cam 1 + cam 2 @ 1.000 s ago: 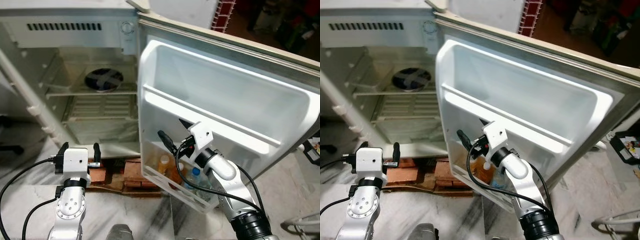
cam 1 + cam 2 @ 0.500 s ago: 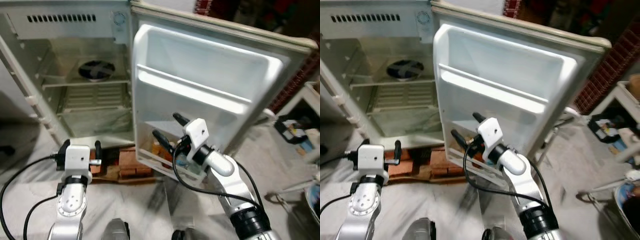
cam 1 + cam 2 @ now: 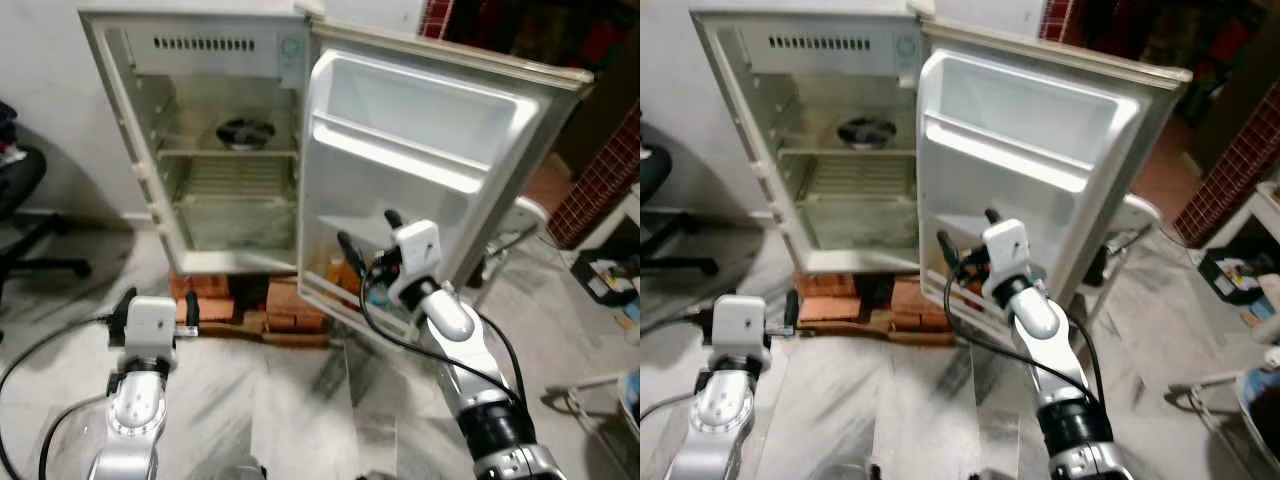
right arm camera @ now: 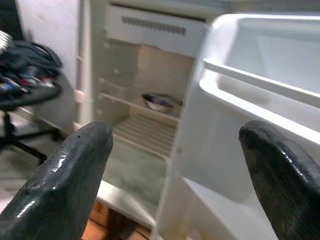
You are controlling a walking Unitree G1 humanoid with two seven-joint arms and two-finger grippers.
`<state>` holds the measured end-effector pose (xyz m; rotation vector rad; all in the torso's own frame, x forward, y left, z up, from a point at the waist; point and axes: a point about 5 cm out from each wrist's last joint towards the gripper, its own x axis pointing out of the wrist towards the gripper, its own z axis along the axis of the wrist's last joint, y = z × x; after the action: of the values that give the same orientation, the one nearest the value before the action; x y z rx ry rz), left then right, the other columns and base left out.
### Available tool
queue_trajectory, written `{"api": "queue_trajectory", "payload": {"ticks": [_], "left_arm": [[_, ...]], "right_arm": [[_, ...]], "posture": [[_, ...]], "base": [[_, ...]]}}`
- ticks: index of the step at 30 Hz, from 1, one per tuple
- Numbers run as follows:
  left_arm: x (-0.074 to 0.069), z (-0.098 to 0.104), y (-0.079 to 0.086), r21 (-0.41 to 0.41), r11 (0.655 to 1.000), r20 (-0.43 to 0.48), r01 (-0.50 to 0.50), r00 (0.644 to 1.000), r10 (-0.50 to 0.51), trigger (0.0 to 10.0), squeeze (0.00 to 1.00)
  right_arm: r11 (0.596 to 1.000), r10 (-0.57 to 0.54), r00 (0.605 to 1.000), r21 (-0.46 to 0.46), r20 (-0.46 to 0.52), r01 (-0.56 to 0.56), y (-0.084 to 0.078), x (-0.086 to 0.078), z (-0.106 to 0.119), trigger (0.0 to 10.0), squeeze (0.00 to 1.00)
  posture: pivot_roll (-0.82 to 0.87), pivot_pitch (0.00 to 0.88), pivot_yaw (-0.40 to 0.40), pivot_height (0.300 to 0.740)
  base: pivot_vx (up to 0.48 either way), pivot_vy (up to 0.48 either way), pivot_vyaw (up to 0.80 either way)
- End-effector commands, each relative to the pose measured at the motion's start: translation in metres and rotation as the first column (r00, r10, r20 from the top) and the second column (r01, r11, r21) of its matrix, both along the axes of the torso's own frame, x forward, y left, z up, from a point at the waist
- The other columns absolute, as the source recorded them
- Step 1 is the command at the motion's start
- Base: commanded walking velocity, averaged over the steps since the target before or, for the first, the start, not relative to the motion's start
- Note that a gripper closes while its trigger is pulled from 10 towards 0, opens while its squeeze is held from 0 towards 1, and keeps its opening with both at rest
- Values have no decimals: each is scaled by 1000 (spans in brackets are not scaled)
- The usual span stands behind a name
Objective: Restocking fridge
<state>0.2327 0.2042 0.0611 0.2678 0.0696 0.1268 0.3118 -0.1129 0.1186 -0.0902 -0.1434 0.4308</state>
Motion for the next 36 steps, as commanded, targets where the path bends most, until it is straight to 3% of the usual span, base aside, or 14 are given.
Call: {"api": "queue_trajectory", "payload": {"ticks": [1, 13, 16, 23, 27, 30, 36], "left_arm": [[0, -1, -3, -9, 1000, -9, 28, 1000, -28, 10000, 0], [-6, -5, -4, -60, 996, -25, 63, 998, -65, 10000, 0], [-7, -6, -5, -60, 996, -28, 66, 997, -68, 10000, 0], [-8, -8, -6, -63, 995, -36, 77, 996, -79, 10000, 0], [-11, -11, -7, -71, 996, -53, 58, 997, -62, 10000, 0], [-14, -14, -7, -70, 996, -63, 63, 996, -68, 10000, 0], [-20, -17, -7, -79, 994, -83, 79, 993, -86, 10000, 0]], "right_arm": [[999, -43, 999, -14, -19, 43, -8, 1, -5, 10000, 0], [947, -316, 946, -79, -78, 310, -45, 10, -17, 10000, 0], [934, -357, 925, -37, -130, 355, -52, 7, -25, 10000, 0], [947, -316, 933, 7, -170, 322, -50, -9, -39, 10000, 0], [968, -201, 948, 96, -247, 230, -42, -23, -51, 10000, 0], [978, -146, 951, 107, -271, 181, -41, -30, -57, 10000, 0], [973, -185, 938, 77, -293, 216, -54, -38, -65, 10000, 0]], "posture": [[53, 0, -20, 735], [52, 3, -14, 735], [51, 7, -11, 735], [51, 22, -11, 735], [54, 28, -13, 735], [55, 30, -14, 735], [61, 31, -15, 735]], "base": [[0, 0, 0], [294, 0, 0], [424, 0, 0], [417, -37, 0], [182, -128, 0], [0, 0, 0], [0, 0, 0]]}}
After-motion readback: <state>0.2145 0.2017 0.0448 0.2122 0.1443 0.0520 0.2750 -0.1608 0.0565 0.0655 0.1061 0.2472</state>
